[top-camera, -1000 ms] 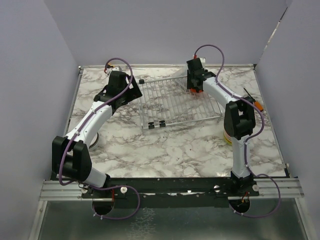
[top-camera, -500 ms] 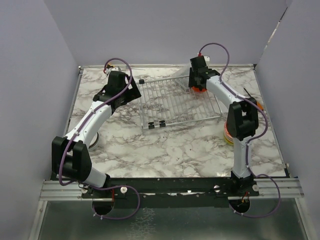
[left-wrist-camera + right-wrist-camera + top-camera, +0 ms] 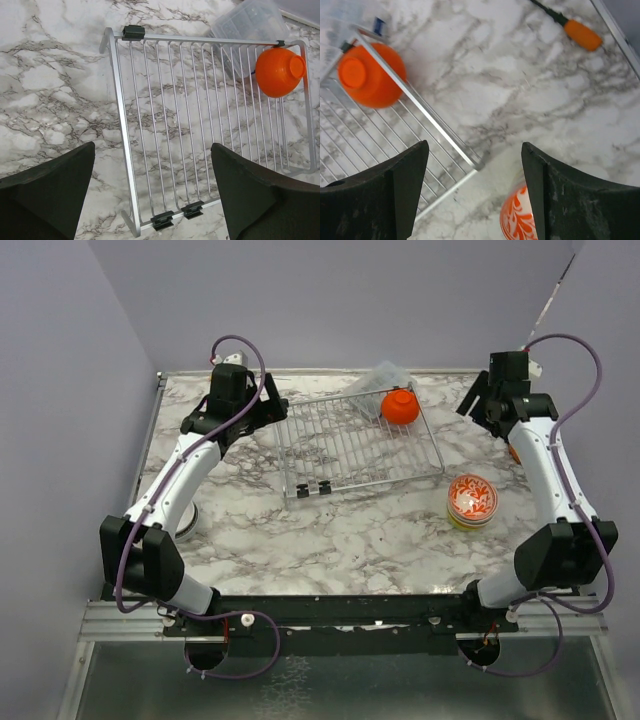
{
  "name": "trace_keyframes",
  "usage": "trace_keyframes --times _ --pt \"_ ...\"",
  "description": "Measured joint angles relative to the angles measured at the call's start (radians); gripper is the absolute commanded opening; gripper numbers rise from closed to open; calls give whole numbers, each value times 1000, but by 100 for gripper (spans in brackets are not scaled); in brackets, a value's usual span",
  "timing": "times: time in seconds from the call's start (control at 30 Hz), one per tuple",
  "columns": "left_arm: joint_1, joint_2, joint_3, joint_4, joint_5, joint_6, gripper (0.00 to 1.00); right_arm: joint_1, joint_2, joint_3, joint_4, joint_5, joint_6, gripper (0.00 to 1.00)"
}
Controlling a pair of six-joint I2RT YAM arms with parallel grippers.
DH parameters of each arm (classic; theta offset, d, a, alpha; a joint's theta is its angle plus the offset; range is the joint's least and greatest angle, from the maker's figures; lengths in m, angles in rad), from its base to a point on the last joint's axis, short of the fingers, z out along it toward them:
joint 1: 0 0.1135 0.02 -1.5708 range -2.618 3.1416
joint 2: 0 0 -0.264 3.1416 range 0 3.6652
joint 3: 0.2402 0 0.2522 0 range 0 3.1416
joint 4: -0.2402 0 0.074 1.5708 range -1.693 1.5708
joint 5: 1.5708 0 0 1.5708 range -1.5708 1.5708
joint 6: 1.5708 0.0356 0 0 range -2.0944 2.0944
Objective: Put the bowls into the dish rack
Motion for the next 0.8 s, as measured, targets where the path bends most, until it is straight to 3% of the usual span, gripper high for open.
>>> trace_keyframes --times 0.33,0.8 --pt "0 16 -2 -1 30 12 99 -14 -122 -220 -286 -54 195 77" --pt "0 24 -26 0 29 30 99 -14 -109 -341 -275 -155 327 56"
